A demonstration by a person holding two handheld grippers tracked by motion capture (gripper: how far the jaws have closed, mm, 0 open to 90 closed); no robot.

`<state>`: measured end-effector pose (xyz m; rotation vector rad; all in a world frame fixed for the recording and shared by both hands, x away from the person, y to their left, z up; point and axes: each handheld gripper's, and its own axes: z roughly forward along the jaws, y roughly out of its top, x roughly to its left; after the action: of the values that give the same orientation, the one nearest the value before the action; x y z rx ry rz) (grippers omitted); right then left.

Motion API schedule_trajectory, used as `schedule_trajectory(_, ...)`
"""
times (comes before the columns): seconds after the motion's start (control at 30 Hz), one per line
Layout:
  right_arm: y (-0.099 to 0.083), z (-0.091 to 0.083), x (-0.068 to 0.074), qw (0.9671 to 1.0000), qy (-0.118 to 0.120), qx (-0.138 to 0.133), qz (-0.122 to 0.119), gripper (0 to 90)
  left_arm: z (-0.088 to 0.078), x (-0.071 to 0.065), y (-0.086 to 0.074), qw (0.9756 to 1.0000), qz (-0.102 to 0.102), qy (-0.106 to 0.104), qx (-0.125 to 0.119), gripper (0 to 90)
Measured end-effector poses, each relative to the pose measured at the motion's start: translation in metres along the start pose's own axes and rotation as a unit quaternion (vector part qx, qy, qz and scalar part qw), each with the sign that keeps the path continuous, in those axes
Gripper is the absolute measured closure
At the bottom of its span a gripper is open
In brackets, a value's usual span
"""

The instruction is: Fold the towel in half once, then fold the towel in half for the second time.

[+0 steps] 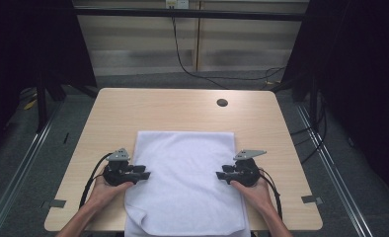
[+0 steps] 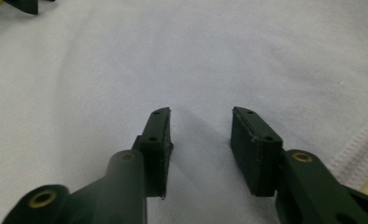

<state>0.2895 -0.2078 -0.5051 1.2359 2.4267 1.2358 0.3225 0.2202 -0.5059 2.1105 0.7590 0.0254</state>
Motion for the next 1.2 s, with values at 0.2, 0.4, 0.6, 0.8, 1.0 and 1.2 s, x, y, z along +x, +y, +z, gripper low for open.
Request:
schedule_trajectory(0.2, -0.015, -0.014, 0.012, 0.9999, 0.014, 0.007, -0.004, 58.7, -0.012, -0.020, -0.016, 0.9999, 0.010, -0.010, 0.003, 66.2)
schedule_trajectory(0.4, -0.035, -0.034, 0.026, 0.9996, 0.027, 0.010, -0.002, 58.9, -0.016, -0.035, -0.024, 0.9995, 0.012, -0.026, 0.008, 65.9)
schedule_trajectory(0.6, -0.045, -0.045, 0.035, 0.9993, 0.030, 0.020, -0.008, 59.2, -0.021, -0.052, -0.032, 0.9987, 0.006, -0.048, 0.014, 64.4)
schedule_trajectory(0.8, -0.059, -0.059, 0.051, 0.9986, 0.043, 0.031, -0.001, 59.0, -0.027, -0.064, -0.040, 0.9973, 0.020, -0.067, 0.025, 62.2)
schedule_trajectory(1.0, -0.055, -0.063, 0.061, 0.9988, 0.037, 0.029, -0.012, 54.4, -0.032, -0.061, -0.032, 0.9976, 0.028, -0.058, 0.024, 56.9)
schedule_trajectory(1.2, -0.018, -0.062, 0.020, 0.9995, -0.003, -0.032, -0.005, 52.3, -0.029, -0.034, 0.001, 0.9992, 0.027, -0.025, -0.018, 53.7)
